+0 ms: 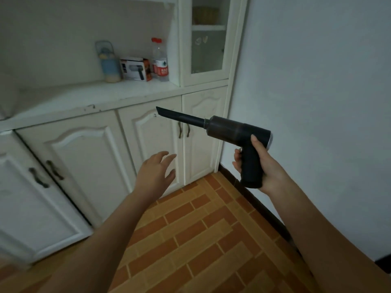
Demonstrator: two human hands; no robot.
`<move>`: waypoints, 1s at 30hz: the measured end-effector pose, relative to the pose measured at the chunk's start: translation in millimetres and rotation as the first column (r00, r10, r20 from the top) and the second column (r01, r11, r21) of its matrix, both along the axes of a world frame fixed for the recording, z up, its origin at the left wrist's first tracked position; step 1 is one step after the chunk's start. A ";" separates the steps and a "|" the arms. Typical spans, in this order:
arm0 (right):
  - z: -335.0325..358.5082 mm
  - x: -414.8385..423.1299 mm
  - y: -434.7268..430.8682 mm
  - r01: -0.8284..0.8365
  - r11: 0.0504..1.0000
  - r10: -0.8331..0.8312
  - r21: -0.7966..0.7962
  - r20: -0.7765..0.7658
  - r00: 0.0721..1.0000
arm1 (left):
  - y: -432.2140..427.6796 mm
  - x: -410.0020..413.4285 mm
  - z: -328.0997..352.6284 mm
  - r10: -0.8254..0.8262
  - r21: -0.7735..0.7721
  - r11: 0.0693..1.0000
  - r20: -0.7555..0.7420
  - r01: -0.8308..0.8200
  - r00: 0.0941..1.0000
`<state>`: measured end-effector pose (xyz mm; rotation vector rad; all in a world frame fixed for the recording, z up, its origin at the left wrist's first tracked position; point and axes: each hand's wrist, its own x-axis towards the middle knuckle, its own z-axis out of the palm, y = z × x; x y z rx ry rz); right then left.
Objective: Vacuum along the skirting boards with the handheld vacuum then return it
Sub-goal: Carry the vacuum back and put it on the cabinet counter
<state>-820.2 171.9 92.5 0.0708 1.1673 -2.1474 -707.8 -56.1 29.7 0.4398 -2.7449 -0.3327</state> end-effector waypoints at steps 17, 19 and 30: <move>11.7 20.4 -38.2 -0.205 0.965 0.226 0.163 -0.119 0.967 | -9.6 89.4 27.1 0.250 -0.072 0.965 -0.050 -0.253 0.967; 11.0 19.8 -48.3 -0.201 0.965 0.225 0.170 -0.137 0.965 | -16.7 91.6 27.4 0.263 -0.074 0.961 -0.056 -0.266 0.963; 10.8 -25.5 -146.4 -0.143 0.978 0.171 0.149 -0.190 0.967 | -129.1 58.7 37.5 0.308 -0.167 0.932 -0.098 -0.321 0.946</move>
